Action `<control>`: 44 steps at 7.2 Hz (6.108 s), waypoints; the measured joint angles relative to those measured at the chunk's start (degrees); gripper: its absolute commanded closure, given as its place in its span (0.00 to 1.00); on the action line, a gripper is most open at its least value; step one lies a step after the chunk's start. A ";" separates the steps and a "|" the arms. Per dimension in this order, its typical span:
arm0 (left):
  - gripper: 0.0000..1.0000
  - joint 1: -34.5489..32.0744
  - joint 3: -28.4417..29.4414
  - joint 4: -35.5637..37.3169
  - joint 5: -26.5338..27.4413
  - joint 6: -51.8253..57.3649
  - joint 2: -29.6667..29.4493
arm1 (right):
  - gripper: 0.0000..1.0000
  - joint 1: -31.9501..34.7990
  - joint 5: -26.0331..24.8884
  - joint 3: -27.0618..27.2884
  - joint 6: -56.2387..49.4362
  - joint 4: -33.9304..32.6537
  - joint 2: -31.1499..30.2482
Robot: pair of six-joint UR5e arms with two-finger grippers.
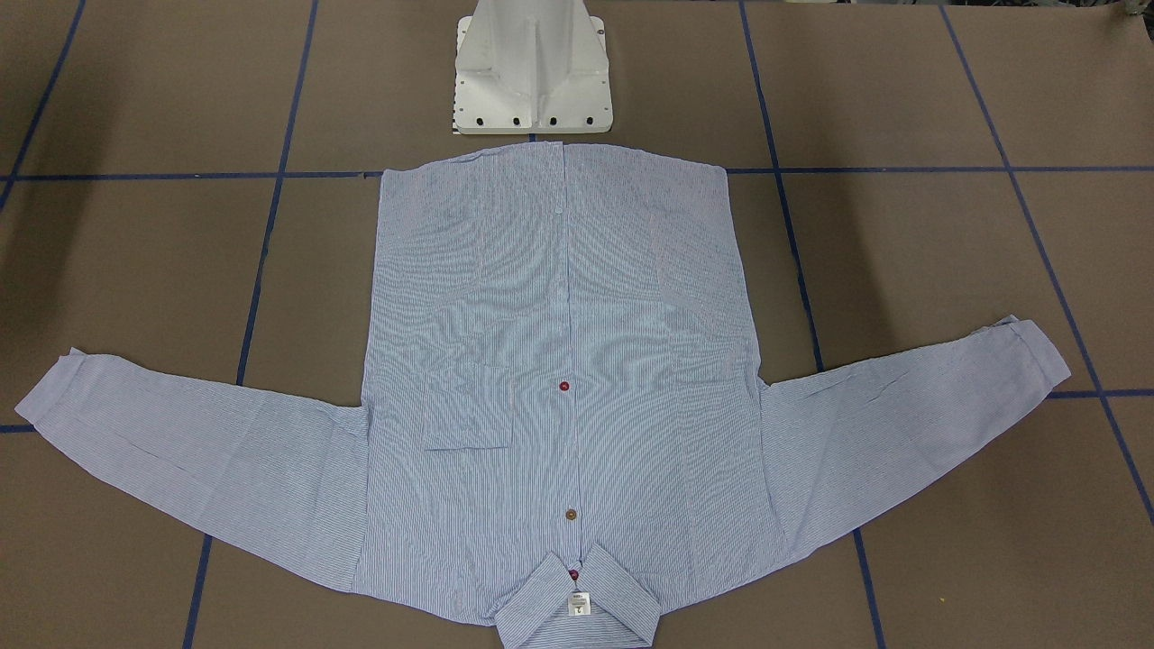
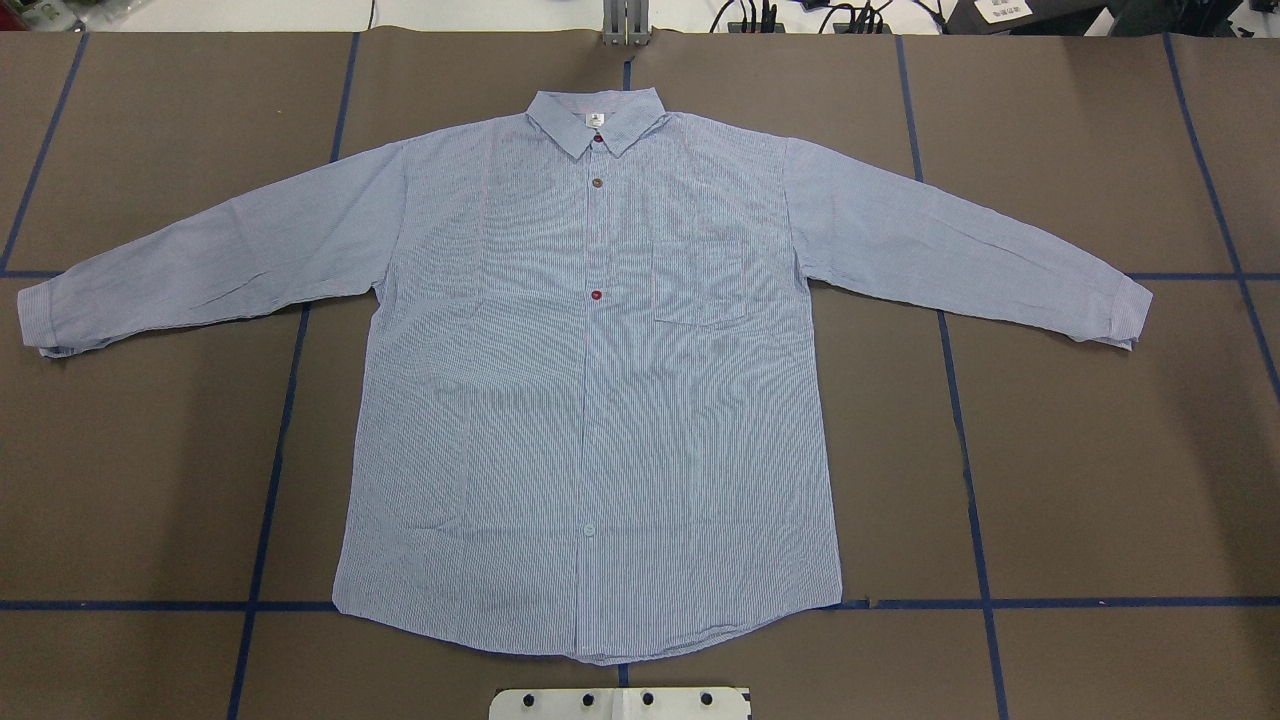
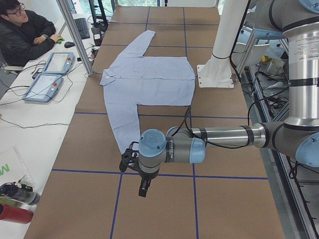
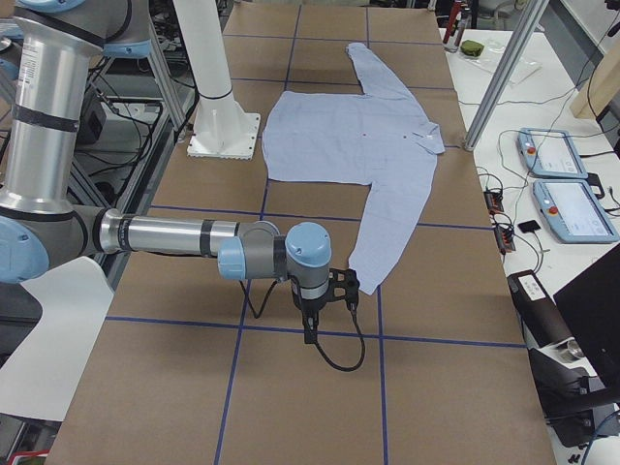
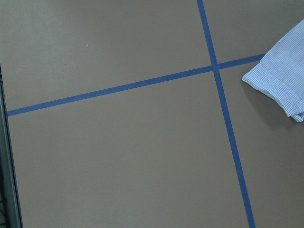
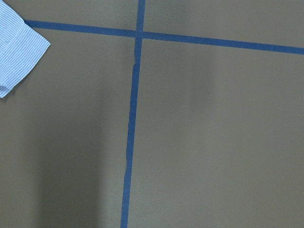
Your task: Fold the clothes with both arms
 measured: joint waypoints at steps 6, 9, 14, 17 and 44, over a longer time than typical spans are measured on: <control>0.00 -0.05 -0.04 -11.96 0.42 -0.56 -0.14 | 0.00 -0.06 -0.18 0.88 0.19 1.48 1.73; 0.00 -0.07 0.34 -30.22 0.40 -0.79 -1.25 | 0.00 -0.01 -0.08 0.85 1.57 11.61 3.93; 0.00 0.00 1.03 -36.53 -0.01 -0.67 -3.26 | 0.00 -7.90 -1.07 -1.36 22.03 27.43 5.74; 0.00 0.00 1.19 -36.62 -0.08 -0.51 -3.26 | 0.00 -21.93 -13.16 -10.90 44.24 46.92 7.41; 0.00 0.08 1.31 -36.65 -1.30 -0.64 -2.63 | 1.00 -57.51 -55.71 -24.51 70.79 16.34 63.44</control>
